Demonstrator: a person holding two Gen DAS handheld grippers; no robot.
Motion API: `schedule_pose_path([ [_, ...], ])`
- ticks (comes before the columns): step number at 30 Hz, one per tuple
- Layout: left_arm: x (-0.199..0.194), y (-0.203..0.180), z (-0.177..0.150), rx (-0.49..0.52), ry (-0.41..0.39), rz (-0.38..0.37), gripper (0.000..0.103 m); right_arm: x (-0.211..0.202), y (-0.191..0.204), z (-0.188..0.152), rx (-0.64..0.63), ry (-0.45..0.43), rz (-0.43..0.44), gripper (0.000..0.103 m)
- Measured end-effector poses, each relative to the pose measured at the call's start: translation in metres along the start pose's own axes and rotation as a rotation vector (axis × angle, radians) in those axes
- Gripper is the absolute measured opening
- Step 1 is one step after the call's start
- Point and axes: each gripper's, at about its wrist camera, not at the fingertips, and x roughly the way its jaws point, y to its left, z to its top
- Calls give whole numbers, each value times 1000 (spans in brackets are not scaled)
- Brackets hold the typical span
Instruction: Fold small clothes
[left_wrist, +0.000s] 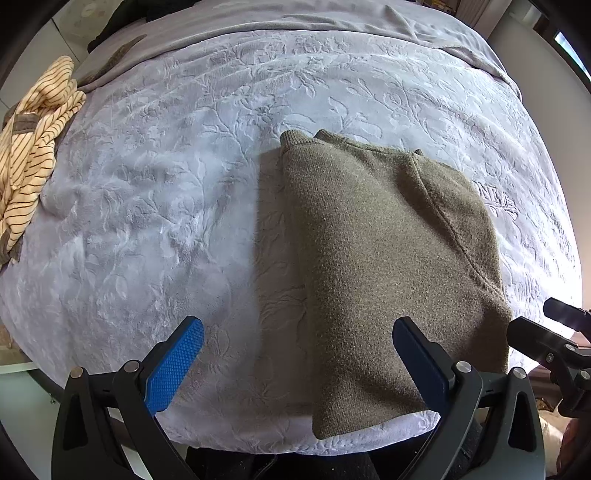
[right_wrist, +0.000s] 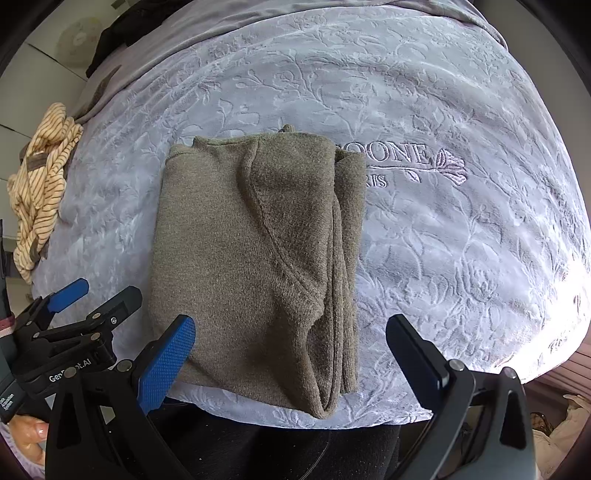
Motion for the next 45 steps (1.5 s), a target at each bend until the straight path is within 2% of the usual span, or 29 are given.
schedule_pose_path([
  [13,-2,-1,1,2,-8,-1,102,1,0,2,2,2,-1,103],
  [19,3,2,0,-15,24,-15,102,2,-1,4,2,5,0,103],
  [45,5,1,-2,-2,27,19,102,3,-1,3,3,7,1,103],
])
